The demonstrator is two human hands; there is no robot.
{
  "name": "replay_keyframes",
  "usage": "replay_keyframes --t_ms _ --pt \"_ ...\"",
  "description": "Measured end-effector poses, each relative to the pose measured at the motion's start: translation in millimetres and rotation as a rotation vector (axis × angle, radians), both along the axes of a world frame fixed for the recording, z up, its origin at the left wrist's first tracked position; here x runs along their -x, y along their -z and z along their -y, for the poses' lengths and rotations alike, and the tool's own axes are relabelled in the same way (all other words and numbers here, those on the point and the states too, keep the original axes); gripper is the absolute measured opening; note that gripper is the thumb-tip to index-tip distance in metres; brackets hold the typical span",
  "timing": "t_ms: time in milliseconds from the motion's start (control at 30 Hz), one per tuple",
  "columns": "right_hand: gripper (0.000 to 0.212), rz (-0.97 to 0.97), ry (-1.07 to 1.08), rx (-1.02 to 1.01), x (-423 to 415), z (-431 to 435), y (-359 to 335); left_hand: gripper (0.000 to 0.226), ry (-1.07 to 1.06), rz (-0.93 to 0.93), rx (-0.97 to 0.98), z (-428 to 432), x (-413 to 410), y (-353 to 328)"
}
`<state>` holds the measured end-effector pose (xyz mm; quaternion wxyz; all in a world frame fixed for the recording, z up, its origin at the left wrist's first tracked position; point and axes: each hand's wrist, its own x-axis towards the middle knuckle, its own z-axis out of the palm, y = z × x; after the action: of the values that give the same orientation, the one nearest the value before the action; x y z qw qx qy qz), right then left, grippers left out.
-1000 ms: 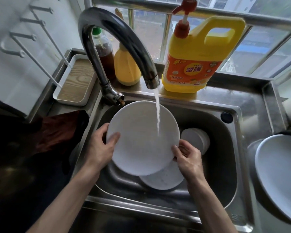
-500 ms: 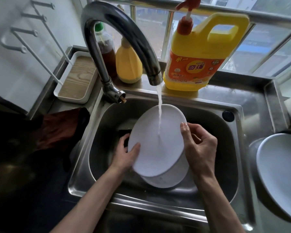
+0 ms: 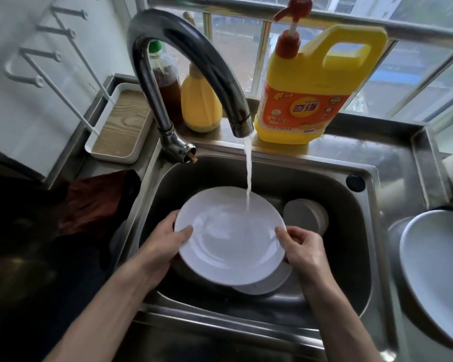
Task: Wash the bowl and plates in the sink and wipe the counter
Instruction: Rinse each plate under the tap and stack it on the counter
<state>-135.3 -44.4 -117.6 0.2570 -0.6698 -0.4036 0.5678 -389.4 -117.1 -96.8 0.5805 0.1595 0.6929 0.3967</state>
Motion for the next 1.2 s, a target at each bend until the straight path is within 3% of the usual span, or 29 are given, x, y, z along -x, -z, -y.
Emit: replay_keyframes --t_ms 100,200,400,567,867,967,1067,1200 --pt "0.026 0.014 -0.035 0.065 4 7 11 0.058 0.183 0.097 -0.143 9 8 -21" --pt "0.03 -0.021 -0.051 0.088 8 11 12 0.069 0.299 0.035 -0.196 12 11 -30" --pt "0.007 -0.071 -0.046 0.005 9 10 10 0.057 0.184 -0.102 -0.156 9 15 -19" --pt "0.004 0.123 -0.048 -0.311 -9 7 -2 0.05 0.029 -0.18 -0.138 6 8 9" --pt "0.009 0.423 0.05 -0.868 -23 15 -34 0.058 0.098 -0.23 -0.084 -3 -19 26" --pt "0.028 0.497 0.063 -1.038 -30 20 -44 0.054 0.143 -0.247 -0.056 -3 -24 31" --pt "0.049 0.524 0.112 -1.084 -37 20 -50 0.05 0.251 -0.295 -0.017 -3 -31 33" --pt "0.013 0.57 0.305 -1.083 -50 15 -51 0.042 0.429 -0.273 -0.014 -11 -53 22"
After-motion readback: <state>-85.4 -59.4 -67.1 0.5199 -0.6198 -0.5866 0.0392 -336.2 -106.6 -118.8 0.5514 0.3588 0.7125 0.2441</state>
